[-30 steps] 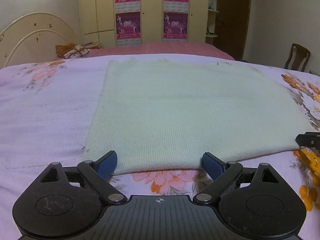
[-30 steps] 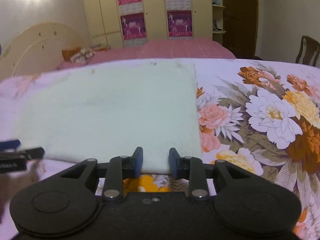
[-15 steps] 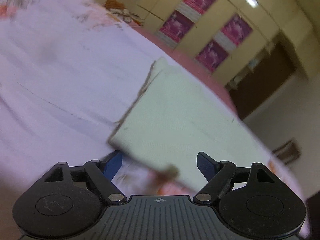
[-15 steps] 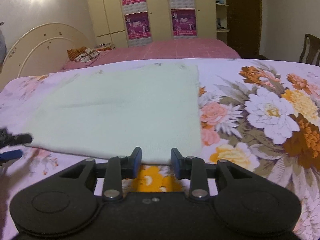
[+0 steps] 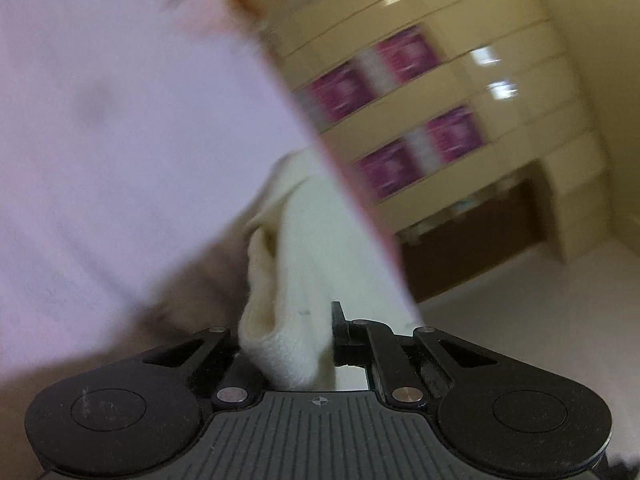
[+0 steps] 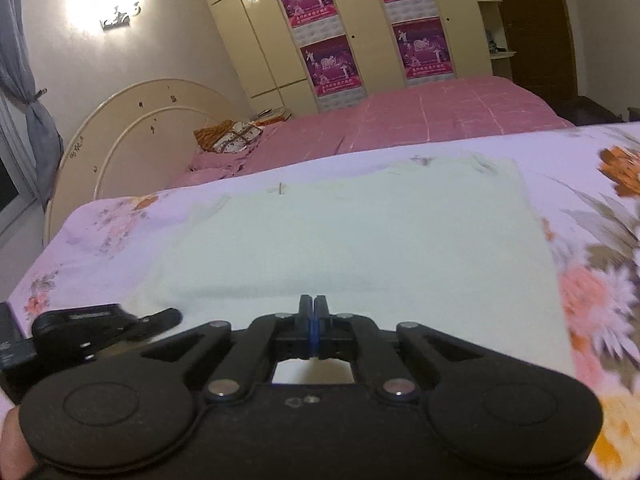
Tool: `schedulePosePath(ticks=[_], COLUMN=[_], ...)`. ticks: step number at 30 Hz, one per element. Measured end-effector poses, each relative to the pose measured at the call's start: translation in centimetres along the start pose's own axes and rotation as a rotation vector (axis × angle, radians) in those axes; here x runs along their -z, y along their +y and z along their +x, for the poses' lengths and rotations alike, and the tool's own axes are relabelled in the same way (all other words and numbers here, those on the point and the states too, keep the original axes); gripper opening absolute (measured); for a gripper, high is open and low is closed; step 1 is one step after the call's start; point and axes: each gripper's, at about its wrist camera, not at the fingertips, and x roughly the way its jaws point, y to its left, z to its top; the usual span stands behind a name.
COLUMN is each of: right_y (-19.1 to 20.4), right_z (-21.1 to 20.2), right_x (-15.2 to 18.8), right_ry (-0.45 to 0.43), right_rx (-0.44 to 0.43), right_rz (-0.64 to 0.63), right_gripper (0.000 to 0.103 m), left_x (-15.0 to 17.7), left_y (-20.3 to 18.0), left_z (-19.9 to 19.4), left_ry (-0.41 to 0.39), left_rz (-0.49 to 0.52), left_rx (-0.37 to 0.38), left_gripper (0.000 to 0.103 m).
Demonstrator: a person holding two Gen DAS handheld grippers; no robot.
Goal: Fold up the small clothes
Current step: 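Grasp the sweater edge with both tools and lift it, then fold the lifted edge over the sweater and open both tools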
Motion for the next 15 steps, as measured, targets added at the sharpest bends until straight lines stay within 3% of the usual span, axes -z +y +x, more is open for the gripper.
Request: schedulePosePath(ticks=[4, 9, 11, 15], right_y=[0.8, 0.4, 0.4, 0.4], right_z=[1.7, 5.4, 5.2, 4.9], right_x=[-0.7, 0.4, 0.7, 1.0], right_ry=[-0.007, 0.086, 0.066, 0.062], right_rx=[-0.01, 0.019, 0.016, 0.017], right_rz=[-0.03, -0.053, -0.057, -0.042], right_gripper=[0.002, 0.0, 0.0, 0.0], left_x=[0.7, 0.8, 0.3, -1.2], left_y=[2.0, 1.7, 1.7, -1.0], left_z=[1.3, 2.0, 2.4, 3.2], left_ry=[0.061, 0.074, 0.09, 0.104], left_rz=[-0.013, 0.003, -0.002, 0.143], left_rx=[-0.075, -0.067, -0.064, -0.092], left_gripper=[0.007, 0.007, 0.007, 0.007])
